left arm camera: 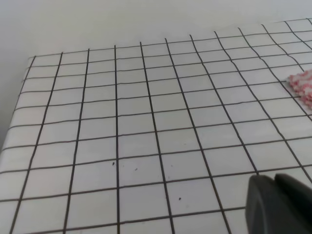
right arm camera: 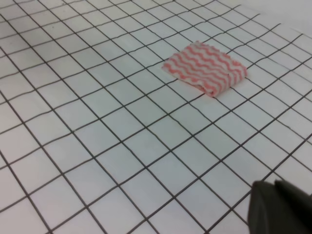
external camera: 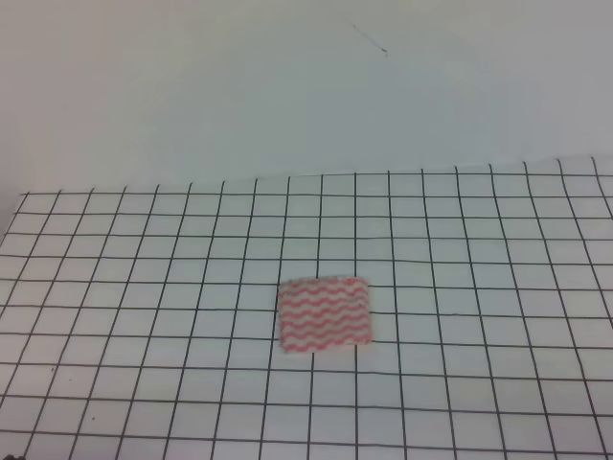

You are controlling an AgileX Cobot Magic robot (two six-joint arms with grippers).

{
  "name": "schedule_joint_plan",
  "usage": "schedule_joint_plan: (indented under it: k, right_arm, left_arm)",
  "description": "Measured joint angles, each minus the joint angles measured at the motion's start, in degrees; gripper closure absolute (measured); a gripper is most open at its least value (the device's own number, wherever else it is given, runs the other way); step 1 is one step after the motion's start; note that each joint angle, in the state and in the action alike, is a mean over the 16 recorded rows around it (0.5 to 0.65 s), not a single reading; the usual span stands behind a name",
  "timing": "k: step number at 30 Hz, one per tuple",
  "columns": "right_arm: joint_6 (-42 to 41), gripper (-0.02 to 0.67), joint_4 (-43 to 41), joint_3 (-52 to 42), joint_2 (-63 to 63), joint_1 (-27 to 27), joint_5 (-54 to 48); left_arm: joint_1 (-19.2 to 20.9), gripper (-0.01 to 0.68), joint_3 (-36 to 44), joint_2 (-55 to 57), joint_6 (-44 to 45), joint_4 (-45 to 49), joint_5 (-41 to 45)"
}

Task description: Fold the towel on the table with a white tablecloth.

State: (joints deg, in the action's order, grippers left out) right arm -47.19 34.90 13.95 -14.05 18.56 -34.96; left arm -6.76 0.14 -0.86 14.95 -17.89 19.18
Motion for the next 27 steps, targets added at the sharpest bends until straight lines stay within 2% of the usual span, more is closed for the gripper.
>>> schedule_joint_plan:
  k: [7, 20, 27]
  right_arm:
    - [-0.12, 0.649, 0.05, 0.00, 2.47, -3.49, -0.32]
    - [-1.44, 0.649, -1.49, -0.28, 13.17, -22.57, 3.49]
    - [-1.46, 0.649, -1.74, -2.46, 15.10, -27.85, 11.53]
  left_arm:
    - [0.00, 0.674, 0.00, -0.04, 0.35, -0.05, -0.05]
    - [0.00, 0.674, 0.00, -0.04, 1.12, -0.15, -0.06]
    - [0.00, 0.674, 0.10, 0.02, 1.18, -0.16, -0.09]
